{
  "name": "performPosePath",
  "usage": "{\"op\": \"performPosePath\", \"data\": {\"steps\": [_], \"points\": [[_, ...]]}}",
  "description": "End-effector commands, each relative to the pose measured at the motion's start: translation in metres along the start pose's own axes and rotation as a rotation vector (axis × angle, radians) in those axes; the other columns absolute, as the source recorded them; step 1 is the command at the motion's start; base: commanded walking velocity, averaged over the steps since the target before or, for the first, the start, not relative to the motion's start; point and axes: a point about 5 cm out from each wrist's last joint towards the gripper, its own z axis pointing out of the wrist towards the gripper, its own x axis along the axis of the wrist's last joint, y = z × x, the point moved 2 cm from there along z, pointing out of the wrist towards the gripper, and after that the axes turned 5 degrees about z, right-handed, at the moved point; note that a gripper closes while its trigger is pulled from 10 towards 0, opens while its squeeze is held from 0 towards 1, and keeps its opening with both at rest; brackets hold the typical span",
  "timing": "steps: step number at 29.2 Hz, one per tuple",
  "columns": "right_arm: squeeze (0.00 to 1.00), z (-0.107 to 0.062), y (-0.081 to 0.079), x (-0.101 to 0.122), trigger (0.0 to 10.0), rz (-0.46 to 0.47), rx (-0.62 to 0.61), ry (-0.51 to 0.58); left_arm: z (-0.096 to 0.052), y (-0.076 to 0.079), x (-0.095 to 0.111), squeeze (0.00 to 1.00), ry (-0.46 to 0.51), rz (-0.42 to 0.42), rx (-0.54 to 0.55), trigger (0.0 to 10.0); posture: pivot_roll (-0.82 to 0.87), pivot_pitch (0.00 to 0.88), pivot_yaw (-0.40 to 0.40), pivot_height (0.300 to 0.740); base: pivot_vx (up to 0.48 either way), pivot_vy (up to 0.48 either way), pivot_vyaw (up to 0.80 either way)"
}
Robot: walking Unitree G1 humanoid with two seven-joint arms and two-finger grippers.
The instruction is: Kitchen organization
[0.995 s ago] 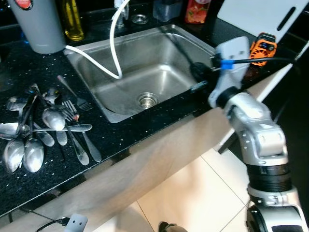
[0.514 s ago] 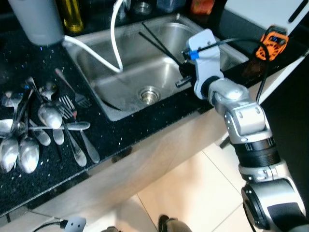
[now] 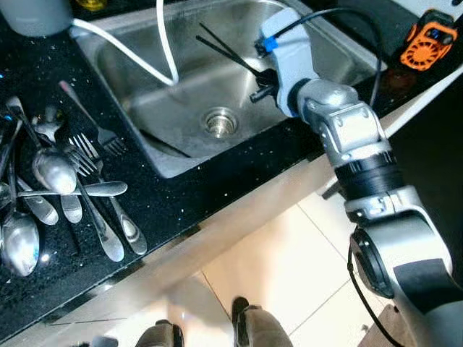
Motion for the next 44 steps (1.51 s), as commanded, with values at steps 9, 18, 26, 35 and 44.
{"op": "performPosePath", "data": {"steps": [9,18,26,35,44], "points": [[1.00,0.013,0.000,-0.004,10.0,-0.035,-0.034,-0.057,-0.003,0.028,-0.023,0.00,-0.084,0.013,-0.099,10.0,0.02,0.355,-0.117,0.740,0.000,0.000,0.00],[0.00,-0.001,0.019,0.034,10.0,0.136,-0.013,0.191,0.002,0.022,-0.010,0.00,-0.071,0.040,-0.083,10.0,0.03,0.311,-0.097,0.740,0.000,0.000,0.00],[0.00,-0.029,0.024,0.046,10.0,0.420,0.088,0.487,0.005,0.003,0.001,0.00,-0.102,0.155,-0.016,10.0,0.03,0.253,-0.072,0.740,0.000,0.000,0.00],[0.00,-0.043,0.019,0.023,10.0,0.488,0.136,0.530,0.000,-0.023,-0.007,0.00,-0.268,0.341,0.010,10.0,0.03,0.190,-0.043,0.740,0.000,0.000,0.00],[0.00,-0.055,0.023,0.019,10.0,0.533,0.120,0.579,-0.001,-0.041,0.001,0.00,-0.283,0.189,0.145,10.0,0.04,0.151,-0.029,0.740,0.000,0.000,0.00]]}}
